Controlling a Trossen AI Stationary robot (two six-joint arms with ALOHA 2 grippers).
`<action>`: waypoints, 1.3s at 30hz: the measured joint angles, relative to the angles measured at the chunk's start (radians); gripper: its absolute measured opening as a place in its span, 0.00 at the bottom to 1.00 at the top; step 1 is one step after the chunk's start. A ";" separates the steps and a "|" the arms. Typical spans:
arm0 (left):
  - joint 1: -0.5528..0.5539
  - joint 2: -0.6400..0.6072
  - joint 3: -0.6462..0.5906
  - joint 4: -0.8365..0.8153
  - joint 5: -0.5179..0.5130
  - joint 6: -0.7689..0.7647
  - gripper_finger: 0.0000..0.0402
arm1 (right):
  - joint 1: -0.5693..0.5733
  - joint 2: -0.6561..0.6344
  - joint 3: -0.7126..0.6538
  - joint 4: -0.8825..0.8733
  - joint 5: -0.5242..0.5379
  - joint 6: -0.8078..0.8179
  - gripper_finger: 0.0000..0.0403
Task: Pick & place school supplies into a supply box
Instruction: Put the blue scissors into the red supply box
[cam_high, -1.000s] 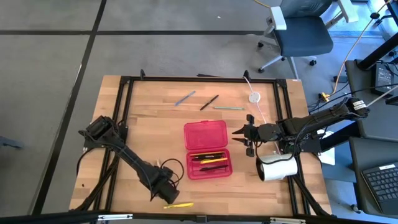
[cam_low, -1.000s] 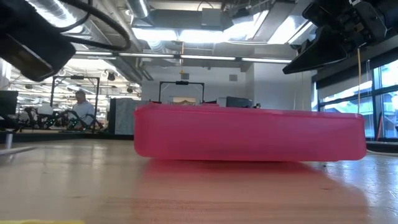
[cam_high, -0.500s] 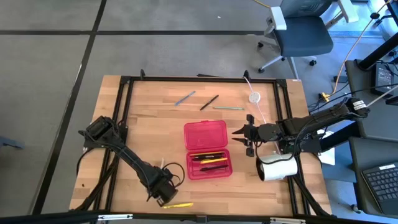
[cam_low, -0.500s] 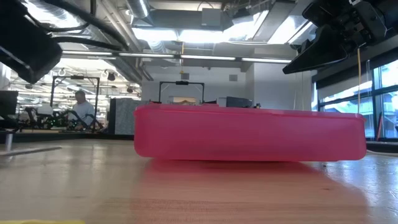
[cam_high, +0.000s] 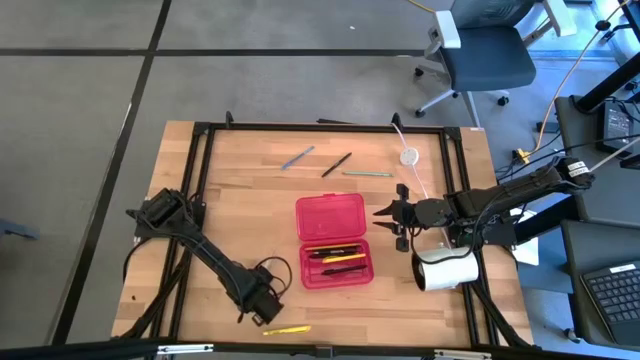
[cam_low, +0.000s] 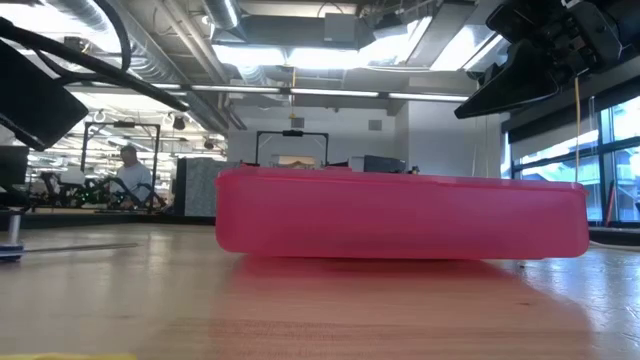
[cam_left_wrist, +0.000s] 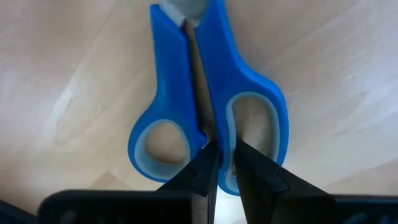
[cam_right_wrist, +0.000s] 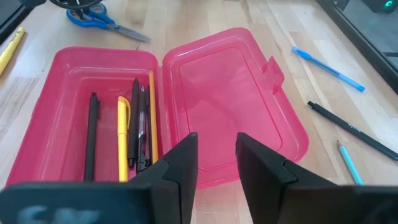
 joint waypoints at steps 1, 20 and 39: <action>0.000 0.000 0.000 0.001 -0.001 0.017 0.11 | 0.000 0.000 0.000 0.000 0.000 0.000 0.28; -0.011 -0.031 -0.001 -0.008 -0.061 0.187 0.03 | 0.000 0.000 0.000 0.000 0.000 -0.003 0.28; 0.032 -0.145 0.172 -0.213 -0.282 0.306 0.03 | 0.000 0.000 0.000 0.001 0.000 -0.025 0.28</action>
